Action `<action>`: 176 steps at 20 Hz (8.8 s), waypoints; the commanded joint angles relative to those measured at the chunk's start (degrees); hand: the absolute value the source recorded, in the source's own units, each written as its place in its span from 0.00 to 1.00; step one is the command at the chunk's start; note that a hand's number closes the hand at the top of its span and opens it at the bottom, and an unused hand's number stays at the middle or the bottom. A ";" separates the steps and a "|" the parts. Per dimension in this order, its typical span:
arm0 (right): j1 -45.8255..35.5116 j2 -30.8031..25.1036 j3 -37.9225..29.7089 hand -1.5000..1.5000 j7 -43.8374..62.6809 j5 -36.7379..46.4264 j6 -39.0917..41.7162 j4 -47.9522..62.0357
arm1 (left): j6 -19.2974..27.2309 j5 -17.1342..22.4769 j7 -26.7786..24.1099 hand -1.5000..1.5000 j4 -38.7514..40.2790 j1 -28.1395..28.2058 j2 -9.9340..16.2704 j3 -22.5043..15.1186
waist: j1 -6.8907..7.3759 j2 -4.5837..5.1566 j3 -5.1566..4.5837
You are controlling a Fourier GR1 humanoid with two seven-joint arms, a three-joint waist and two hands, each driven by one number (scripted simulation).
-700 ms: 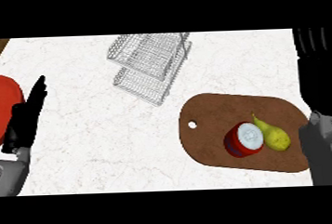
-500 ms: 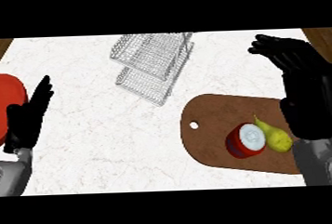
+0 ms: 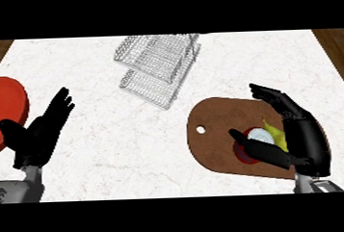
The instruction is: Pick the can from the cutting board and place it in the tiered basket
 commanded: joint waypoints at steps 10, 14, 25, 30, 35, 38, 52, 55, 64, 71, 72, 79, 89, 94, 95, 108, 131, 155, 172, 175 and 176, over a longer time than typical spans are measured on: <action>6.49 -25.35 4.62 0.00 21.41 24.24 15.52 -19.30 | -0.90 1.09 1.47 0.50 -2.76 2.41 -0.52 0.87 | -0.44 -0.09 -0.33; 5.82 -31.79 8.02 0.00 31.27 20.08 29.62 -24.05 | -1.69 0.54 0.84 0.50 -4.16 3.17 -0.48 -0.06 | 0.77 0.08 -0.37; -11.19 -15.06 18.49 0.00 60.22 19.79 39.80 -23.55 | -1.39 -1.86 2.07 0.50 -2.11 0.60 -2.88 1.11 | 1.23 0.44 0.03; -7.54 -14.32 17.93 0.00 56.08 25.95 37.68 -17.69 | -2.45 -1.87 4.21 0.50 -7.33 3.83 -2.80 0.81 | 1.06 0.35 0.09; -3.24 -10.69 22.43 0.00 50.88 35.42 32.65 -10.48 | -3.90 -2.01 4.43 0.50 -7.02 3.80 -2.75 2.60 | 0.84 0.34 0.11; -4.31 -11.98 16.52 0.00 43.09 35.18 33.11 -5.44 | -4.29 -2.77 4.18 0.50 -7.22 3.64 -4.30 3.22 | 0.85 0.37 0.11; -2.29 -7.83 16.63 0.00 35.57 46.15 30.88 4.62 | -4.26 -6.69 4.65 0.50 -2.42 -1.20 -8.38 4.97 | 0.69 0.46 0.11; -1.73 -7.31 14.51 1.00 36.75 39.66 37.34 2.91 | -8.08 -4.61 3.22 0.50 -5.15 3.00 -4.95 7.08 | 1.03 0.44 0.09; -0.51 -9.41 19.75 1.00 30.99 50.20 33.81 3.35 | -5.73 -6.22 6.03 0.50 -7.36 3.88 -8.18 5.98 | 1.00 0.33 0.11; -3.67 -11.29 9.46 1.00 25.27 53.49 23.63 9.22 | -7.48 -6.20 4.95 0.50 -4.18 0.69 -7.42 8.12 | 0.83 0.49 0.13; 0.37 -13.66 7.23 1.00 24.72 52.85 20.99 7.84 | -6.22 -7.72 5.52 0.50 -4.32 0.48 -8.96 5.99 | 0.30 0.47 0.15; -1.97 -12.61 -3.97 1.00 24.36 51.18 10.22 6.69 | -8.74 -5.70 5.72 0.50 -4.98 1.78 -7.00 8.27 | 0.17 0.32 0.13; -9.59 -6.03 -6.86 1.00 24.04 40.00 10.96 -9.37 | -8.36 -6.58 5.37 0.50 -8.10 4.55 -8.58 7.61 | 0.85 0.25 0.10; -22.56 -2.61 -2.40 1.00 34.02 41.72 20.14 -8.53 | -6.43 -9.60 4.41 0.50 -4.26 1.71 -11.10 6.27 | 1.05 0.39 0.05; -26.39 -3.63 -4.34 1.00 36.17 38.87 24.26 -8.30 | -10.34 -5.68 5.82 0.50 -6.75 3.22 -7.20 9.58 | 1.36 0.32 0.04; -54.74 11.74 -2.59 1.00 40.36 47.17 16.62 24.56 | -8.93 -8.66 6.68 0.50 -7.22 2.77 -10.25 7.38 | 1.78 0.51 0.07; -68.26 12.11 1.64 1.00 33.59 40.10 -7.00 67.19 | -9.94 -10.52 5.08 0.50 -4.54 1.05 -11.46 8.35 | 2.38 0.80 0.06; -77.65 12.11 -9.08 0.00 19.27 25.07 -31.40 80.49 | -11.65 -9.21 6.15 0.50 -6.17 -0.09 -11.10 9.70 | 3.48 1.16 0.09; -63.99 3.58 -20.79 0.00 9.54 11.98 -37.23 58.77 | -10.30 -9.89 8.04 0.50 -8.92 2.81 -11.15 10.79 | -0.03 -0.12 0.15; -61.69 -0.98 -20.27 0.00 16.24 12.62 -33.87 52.72 | -10.53 -10.29 6.10 0.50 -5.96 3.59 -11.19 11.45 | -0.72 -0.28 0.10; -55.95 -0.55 -19.69 0.00 14.48 11.87 -33.00 48.53 | -10.17 -9.70 6.53 0.50 -5.14 1.67 -11.13 12.26 | -1.35 -0.35 0.12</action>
